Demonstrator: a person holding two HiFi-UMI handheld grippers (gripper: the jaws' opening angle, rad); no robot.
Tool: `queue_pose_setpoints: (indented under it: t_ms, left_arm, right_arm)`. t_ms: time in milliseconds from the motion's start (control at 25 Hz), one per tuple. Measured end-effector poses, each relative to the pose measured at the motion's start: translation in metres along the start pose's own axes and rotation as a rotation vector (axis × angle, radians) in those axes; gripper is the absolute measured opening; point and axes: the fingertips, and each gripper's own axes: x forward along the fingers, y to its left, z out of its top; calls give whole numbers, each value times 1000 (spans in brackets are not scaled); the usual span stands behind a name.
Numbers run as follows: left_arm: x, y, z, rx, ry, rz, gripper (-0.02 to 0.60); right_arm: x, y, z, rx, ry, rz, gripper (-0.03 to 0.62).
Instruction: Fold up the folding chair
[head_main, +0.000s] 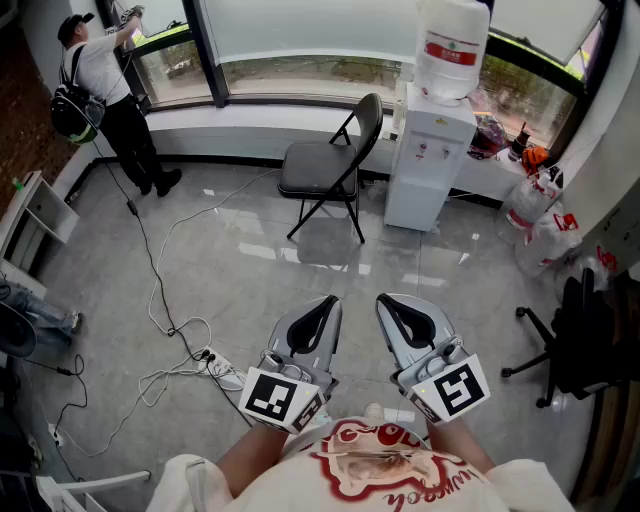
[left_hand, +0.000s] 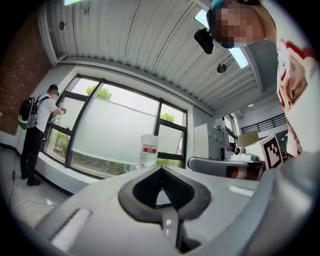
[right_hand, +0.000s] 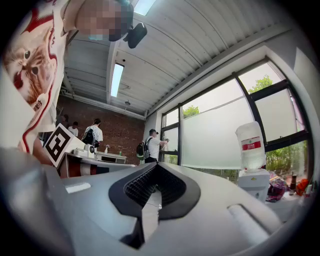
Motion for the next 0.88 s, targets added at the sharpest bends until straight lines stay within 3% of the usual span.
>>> queue_pose_setpoints:
  t_ms: [440,880]
  left_arm:
    - [-9,16,0,-4,-9,-6,5]
    - [-43,66,3,-21,-7,30,5]
  right_arm:
    - [12,10,-4,-7,16,-10,25]
    - [42,21,-1,20,-27,-61,26]
